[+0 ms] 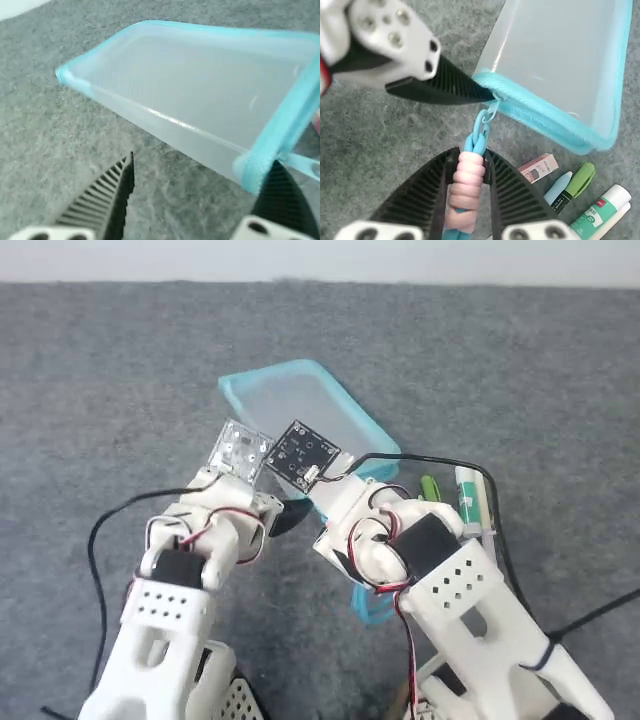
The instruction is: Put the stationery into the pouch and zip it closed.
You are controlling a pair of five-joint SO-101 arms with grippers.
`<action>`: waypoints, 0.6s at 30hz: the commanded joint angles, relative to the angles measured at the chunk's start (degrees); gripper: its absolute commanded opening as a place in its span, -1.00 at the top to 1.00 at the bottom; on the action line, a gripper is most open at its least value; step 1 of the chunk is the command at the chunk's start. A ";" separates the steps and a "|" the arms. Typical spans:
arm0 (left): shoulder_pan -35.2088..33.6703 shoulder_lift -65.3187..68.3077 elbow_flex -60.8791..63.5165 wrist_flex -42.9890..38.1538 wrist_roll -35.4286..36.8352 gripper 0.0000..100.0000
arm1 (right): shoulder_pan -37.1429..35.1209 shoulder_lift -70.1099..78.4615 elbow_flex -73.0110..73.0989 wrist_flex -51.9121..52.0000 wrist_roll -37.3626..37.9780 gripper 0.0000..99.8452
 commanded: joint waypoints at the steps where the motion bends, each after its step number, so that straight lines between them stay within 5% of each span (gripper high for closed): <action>1: -2.81 1.67 -3.91 -2.20 1.85 0.26 | -0.57 -2.33 -0.26 0.57 1.23 0.99; 18: -5.54 2.11 -4.97 -3.43 4.66 0.26 | 6.29 -2.95 13.45 -3.91 4.66 0.99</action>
